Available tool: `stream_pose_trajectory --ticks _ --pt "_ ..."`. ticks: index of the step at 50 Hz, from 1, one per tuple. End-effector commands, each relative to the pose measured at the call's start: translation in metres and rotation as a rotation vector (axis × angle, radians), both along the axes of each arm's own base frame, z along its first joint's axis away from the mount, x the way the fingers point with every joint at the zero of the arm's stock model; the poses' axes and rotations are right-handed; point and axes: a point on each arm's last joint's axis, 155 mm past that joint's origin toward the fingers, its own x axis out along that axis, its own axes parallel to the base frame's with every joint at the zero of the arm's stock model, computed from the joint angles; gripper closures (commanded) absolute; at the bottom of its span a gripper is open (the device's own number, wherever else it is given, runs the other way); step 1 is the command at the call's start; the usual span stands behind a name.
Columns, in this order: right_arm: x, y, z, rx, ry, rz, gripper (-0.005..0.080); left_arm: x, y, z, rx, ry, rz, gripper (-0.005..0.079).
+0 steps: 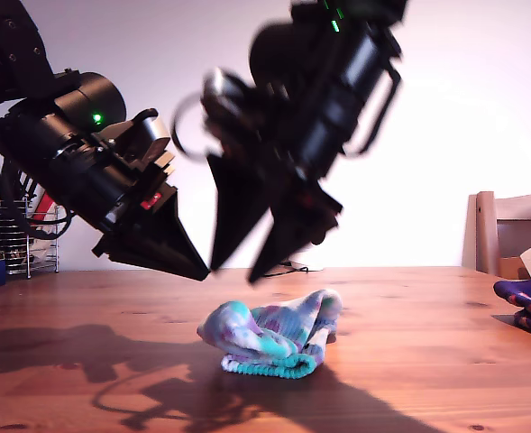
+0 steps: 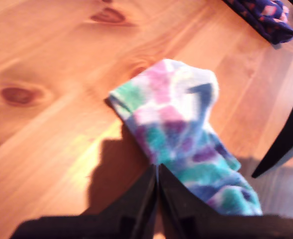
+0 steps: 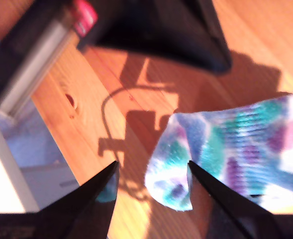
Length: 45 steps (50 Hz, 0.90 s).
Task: Fold the socks in front of you. After folding them, place them to the right side.
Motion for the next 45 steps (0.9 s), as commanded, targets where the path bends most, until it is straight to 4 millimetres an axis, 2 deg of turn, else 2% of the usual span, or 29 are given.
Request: stream_pose_trajectory --ticks 1,5,9,12,16,17,26,34,45 --pt "0.007 -0.006 0.003 -0.006 -0.028 0.004 0.0357 -0.009 -0.006 -0.009 0.003 0.024 -0.017 0.0766" --pt "0.014 -0.015 0.002 -0.016 -0.043 0.009 0.0372 -0.013 -0.011 -0.013 0.005 0.032 -0.032 0.0766" --pt "0.023 -0.023 0.002 -0.015 -0.055 -0.002 0.044 -0.016 -0.016 -0.019 0.016 0.037 -0.042 0.0766" --pt "0.034 -0.029 0.004 -0.006 -0.068 -0.027 0.0565 -0.017 -0.017 -0.021 0.018 0.038 -0.044 0.0766" --pt "0.048 -0.033 0.007 0.013 -0.1 -0.05 0.0779 -0.018 -0.02 -0.024 0.019 0.046 -0.047 0.0766" --pt "0.051 -0.033 0.008 0.019 -0.112 -0.05 0.0756 -0.019 -0.021 -0.026 0.022 0.049 -0.048 0.0766" --pt "0.073 -0.033 0.01 0.052 -0.169 -0.073 0.0765 -0.028 -0.026 -0.048 0.046 0.094 -0.071 0.0766" --pt "0.079 -0.035 -0.005 0.04 -0.151 -0.085 0.0765 -0.029 -0.032 -0.047 0.03 0.085 -0.086 0.0766" --pt "0.085 -0.041 -0.039 0.007 -0.101 -0.098 0.0765 -0.049 -0.033 -0.051 0.037 0.149 -0.125 0.0766"
